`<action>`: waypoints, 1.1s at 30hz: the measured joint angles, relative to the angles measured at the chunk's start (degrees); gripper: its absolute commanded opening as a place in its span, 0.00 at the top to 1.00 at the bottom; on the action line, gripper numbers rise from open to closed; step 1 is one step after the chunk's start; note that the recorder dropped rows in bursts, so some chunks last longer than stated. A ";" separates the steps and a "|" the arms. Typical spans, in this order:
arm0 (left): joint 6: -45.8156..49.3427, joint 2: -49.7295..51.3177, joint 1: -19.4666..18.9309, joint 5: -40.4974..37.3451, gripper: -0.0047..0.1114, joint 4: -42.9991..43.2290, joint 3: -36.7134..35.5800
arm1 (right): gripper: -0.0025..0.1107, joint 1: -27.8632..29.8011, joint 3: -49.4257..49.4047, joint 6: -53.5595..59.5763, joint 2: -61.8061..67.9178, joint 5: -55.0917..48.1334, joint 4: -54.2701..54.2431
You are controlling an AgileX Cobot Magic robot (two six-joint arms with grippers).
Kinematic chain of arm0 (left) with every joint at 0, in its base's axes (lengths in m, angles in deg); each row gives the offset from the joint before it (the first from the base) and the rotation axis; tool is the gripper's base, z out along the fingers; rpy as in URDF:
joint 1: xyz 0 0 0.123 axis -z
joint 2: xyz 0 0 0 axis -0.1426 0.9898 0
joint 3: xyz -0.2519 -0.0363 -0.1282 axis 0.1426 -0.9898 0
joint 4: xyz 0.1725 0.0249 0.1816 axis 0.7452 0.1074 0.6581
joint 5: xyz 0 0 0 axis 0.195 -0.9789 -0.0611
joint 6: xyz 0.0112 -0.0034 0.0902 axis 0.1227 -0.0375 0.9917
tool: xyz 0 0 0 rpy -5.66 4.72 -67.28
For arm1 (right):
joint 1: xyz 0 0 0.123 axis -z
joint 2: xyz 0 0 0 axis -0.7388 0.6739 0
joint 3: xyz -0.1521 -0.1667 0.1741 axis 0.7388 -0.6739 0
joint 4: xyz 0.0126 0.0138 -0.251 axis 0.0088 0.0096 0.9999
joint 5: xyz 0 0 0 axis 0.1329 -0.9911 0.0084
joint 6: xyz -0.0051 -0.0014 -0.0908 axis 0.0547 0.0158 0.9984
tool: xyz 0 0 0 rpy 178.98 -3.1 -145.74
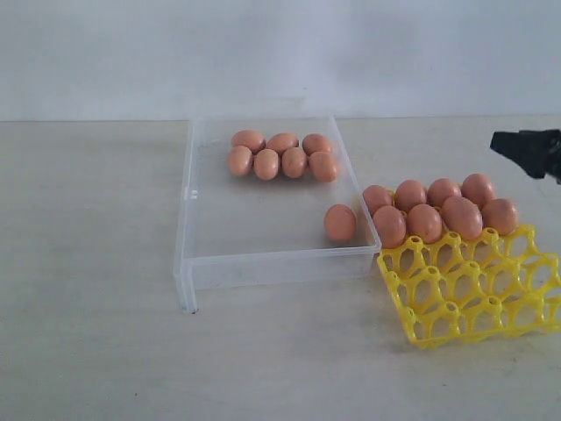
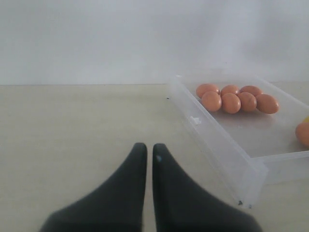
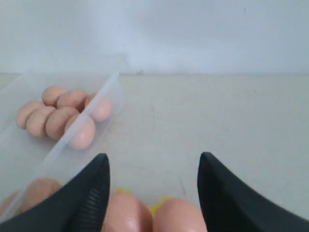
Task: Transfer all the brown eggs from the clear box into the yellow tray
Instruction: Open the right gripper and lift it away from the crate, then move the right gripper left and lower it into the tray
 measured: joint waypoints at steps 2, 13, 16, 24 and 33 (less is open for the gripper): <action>0.00 0.00 0.00 0.00 0.92 0.00 0.00 | 0.65 0.00 0.00 -1.31 -2.78 1.88 -0.19; 0.00 0.00 0.00 0.00 0.92 0.00 0.00 | 0.98 -8.48 0.00 -10.78 -14.41 8.35 1.51; 0.00 0.00 0.00 0.00 0.92 0.00 0.00 | 0.98 -15.34 0.00 -9.12 -18.00 2.67 4.62; 0.00 0.00 0.00 0.00 0.92 0.00 0.00 | 0.98 -50.04 8.68 4.85 -23.36 -73.09 6.06; 0.00 0.00 0.00 0.00 0.92 0.00 0.00 | 0.98 -51.43 39.11 45.72 -7.62 -103.03 -48.94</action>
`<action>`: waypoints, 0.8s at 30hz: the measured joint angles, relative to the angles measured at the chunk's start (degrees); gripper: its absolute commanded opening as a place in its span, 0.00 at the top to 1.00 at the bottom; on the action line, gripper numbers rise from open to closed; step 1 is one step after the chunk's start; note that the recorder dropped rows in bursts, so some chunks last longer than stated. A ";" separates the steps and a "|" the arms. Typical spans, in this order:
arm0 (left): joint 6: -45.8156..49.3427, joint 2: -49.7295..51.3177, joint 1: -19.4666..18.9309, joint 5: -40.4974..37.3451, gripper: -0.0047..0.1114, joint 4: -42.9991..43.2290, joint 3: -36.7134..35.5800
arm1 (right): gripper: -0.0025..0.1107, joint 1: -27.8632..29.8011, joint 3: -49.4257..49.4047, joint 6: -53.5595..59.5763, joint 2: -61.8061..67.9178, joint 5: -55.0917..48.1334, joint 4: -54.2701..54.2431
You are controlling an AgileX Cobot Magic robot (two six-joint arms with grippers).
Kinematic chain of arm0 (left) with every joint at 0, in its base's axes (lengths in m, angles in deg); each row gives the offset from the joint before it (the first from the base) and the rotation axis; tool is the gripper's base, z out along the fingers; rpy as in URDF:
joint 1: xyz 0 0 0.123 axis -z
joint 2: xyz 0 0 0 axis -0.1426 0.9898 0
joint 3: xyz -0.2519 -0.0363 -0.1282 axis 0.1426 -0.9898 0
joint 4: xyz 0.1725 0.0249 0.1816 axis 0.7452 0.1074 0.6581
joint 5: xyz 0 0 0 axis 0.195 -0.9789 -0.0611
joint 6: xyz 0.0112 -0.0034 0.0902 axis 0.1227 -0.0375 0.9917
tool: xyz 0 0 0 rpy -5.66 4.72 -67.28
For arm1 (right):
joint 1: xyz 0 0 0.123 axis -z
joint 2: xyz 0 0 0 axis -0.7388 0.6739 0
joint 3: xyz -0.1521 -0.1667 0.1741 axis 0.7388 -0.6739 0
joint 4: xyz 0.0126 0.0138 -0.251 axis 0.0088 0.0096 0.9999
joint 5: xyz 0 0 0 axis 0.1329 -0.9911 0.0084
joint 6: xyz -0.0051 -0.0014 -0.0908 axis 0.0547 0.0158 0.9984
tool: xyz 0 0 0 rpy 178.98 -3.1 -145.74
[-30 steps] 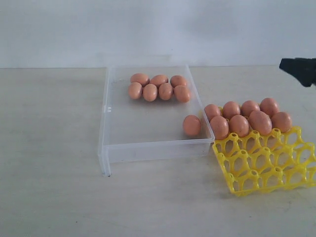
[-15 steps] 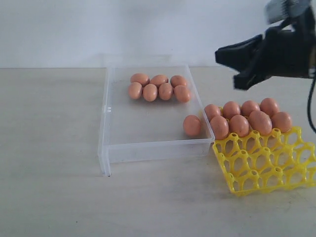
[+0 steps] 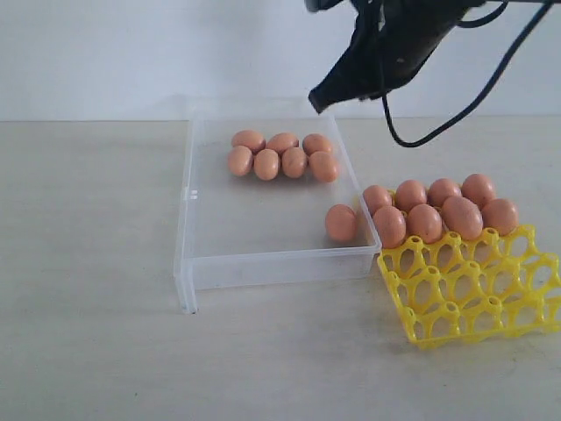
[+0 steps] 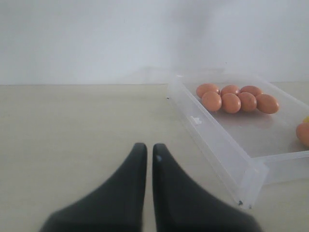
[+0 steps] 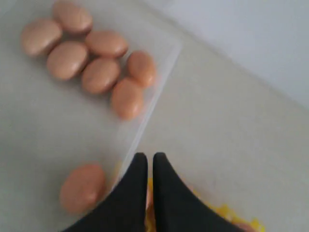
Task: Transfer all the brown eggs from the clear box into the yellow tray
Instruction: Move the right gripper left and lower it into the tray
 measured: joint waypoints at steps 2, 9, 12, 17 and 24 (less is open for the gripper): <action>0.00 0.00 0.00 0.00 0.92 0.00 0.00 | 0.98 0.00 2.54 5.23 2.50 -7.07 -4.90; 0.00 0.00 0.00 0.00 0.92 0.00 0.00 | 0.98 0.00 4.32 9.63 5.98 -20.15 -11.08; 0.00 0.00 0.00 0.00 0.92 0.00 0.00 | 0.98 0.00 4.59 10.09 5.98 -20.43 -13.82; 0.00 0.00 0.00 0.00 0.92 0.00 0.00 | 0.98 0.00 4.68 12.91 6.39 -18.94 -18.57; 0.00 0.00 0.00 0.00 0.92 0.00 0.00 | 0.97 0.00 4.81 13.30 10.55 -17.77 -19.46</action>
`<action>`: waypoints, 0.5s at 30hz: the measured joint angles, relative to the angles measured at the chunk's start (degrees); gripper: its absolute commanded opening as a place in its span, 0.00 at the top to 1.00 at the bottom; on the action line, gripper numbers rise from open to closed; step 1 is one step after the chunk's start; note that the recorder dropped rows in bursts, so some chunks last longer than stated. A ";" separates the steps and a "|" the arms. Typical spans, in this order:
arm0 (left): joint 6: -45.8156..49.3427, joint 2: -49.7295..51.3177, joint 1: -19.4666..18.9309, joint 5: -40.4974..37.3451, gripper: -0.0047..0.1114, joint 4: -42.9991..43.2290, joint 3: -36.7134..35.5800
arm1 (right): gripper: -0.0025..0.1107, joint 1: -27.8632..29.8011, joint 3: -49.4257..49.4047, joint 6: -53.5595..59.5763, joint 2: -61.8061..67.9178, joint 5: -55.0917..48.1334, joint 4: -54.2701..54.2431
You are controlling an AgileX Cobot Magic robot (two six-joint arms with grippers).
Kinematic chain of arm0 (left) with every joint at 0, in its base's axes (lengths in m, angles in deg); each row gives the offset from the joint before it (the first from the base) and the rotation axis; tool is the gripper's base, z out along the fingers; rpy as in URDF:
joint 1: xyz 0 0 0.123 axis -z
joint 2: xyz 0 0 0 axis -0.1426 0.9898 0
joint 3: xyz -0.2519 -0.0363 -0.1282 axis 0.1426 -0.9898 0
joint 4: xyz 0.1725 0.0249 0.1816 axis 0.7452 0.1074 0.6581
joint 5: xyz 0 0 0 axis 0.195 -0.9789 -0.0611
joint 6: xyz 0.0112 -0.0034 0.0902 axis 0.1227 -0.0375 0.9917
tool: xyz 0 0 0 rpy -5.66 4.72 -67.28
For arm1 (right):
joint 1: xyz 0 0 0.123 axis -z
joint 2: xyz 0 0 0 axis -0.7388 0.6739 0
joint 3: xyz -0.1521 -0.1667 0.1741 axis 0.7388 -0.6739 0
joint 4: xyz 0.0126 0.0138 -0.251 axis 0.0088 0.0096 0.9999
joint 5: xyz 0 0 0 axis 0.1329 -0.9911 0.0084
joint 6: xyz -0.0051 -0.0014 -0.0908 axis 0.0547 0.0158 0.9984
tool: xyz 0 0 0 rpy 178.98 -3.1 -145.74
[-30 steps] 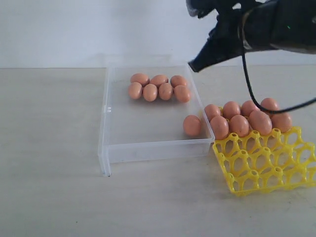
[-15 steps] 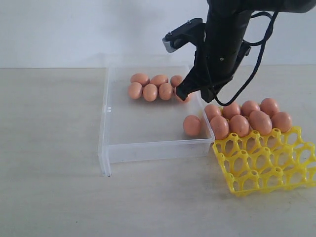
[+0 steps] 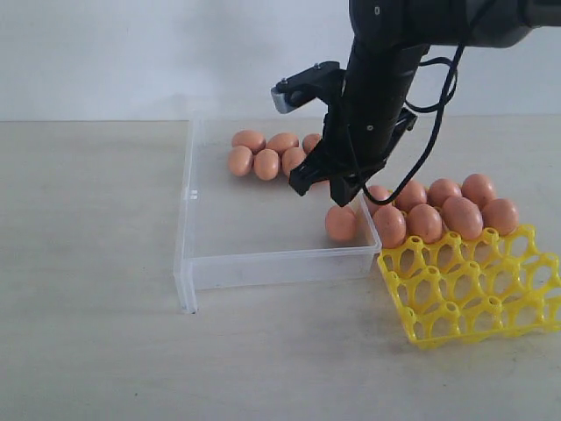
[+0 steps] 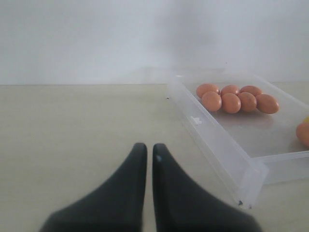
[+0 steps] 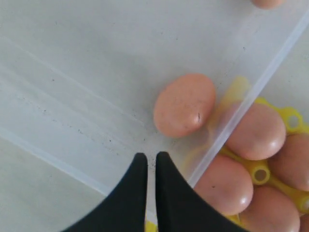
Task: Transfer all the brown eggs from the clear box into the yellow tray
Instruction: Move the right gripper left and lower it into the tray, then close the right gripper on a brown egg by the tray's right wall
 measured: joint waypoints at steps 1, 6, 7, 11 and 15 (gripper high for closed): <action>0.00 0.00 0.00 0.00 0.92 0.00 0.00 | 0.94 0.00 0.00 0.00 0.55 0.30 -0.35; 0.00 0.00 0.00 0.00 0.92 0.00 0.00 | 0.65 0.00 0.00 -0.13 1.75 3.08 -1.73; 0.00 0.00 0.00 0.00 0.92 0.00 0.00 | 0.61 0.00 0.00 -0.30 1.75 3.95 -1.86; 0.00 0.00 0.00 0.00 0.92 0.00 0.00 | 0.57 0.00 0.00 -3.62 1.75 7.74 -1.86; 0.00 0.00 0.00 0.00 0.92 0.00 0.00 | 0.57 0.00 0.00 -10.18 2.01 10.32 -2.06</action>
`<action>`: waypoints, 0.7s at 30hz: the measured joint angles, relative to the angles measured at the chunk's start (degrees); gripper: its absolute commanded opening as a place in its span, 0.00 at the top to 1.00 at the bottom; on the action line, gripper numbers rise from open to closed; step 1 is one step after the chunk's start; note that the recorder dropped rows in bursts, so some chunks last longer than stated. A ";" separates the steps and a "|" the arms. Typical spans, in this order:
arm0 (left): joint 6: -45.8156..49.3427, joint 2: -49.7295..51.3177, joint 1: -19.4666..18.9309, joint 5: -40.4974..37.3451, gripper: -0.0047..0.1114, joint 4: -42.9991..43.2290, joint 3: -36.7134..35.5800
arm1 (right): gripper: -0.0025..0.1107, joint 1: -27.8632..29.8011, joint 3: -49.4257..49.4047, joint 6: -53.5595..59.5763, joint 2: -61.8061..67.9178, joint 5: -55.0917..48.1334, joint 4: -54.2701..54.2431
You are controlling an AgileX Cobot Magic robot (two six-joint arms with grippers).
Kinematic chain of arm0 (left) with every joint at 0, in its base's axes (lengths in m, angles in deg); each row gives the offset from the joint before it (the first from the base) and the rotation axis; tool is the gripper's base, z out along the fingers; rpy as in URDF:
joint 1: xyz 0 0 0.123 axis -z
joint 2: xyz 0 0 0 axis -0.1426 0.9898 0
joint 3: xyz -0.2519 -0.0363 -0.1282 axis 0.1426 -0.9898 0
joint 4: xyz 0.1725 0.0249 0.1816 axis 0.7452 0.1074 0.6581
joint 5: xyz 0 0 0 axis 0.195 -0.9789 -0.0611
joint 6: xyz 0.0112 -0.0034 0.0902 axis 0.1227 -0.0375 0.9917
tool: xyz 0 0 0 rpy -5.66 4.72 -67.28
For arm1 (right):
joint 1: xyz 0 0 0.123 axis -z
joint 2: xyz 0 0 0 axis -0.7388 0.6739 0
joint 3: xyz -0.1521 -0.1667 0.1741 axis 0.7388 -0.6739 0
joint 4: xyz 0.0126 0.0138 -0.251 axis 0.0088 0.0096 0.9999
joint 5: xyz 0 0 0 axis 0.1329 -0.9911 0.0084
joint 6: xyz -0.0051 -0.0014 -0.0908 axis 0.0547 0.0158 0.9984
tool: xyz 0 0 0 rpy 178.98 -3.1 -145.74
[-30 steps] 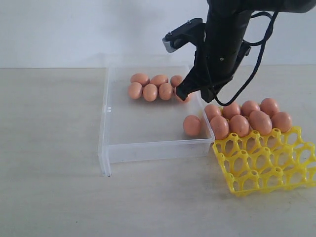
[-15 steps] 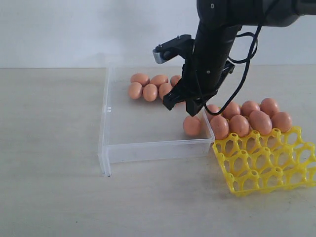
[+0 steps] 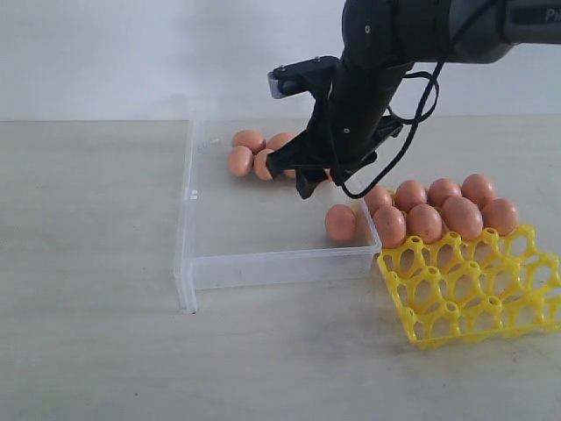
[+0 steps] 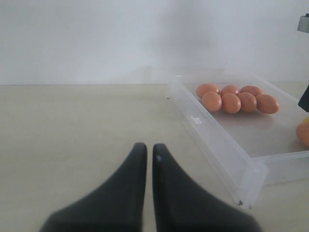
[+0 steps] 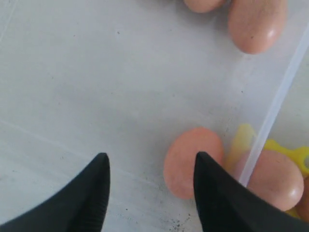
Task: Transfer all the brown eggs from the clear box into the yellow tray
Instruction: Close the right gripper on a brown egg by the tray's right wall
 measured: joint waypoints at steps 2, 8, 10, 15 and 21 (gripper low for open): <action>0.00 0.00 0.00 0.00 0.92 0.00 0.00 | 0.57 0.00 0.00 -2.58 0.36 0.41 0.00; 0.00 0.00 0.00 0.00 0.92 0.00 0.00 | 0.57 0.00 0.00 -7.00 2.77 0.27 0.00; 0.00 0.00 0.00 0.00 0.92 0.00 0.00 | 0.57 0.00 0.00 -7.93 3.95 0.04 0.00; 0.00 0.00 0.00 0.00 0.92 0.00 0.00 | 0.57 0.00 0.11 -12.13 5.35 0.04 3.05; 0.00 0.00 0.00 0.00 0.92 0.00 0.00 | 0.57 0.00 0.11 -12.89 5.35 1.01 3.62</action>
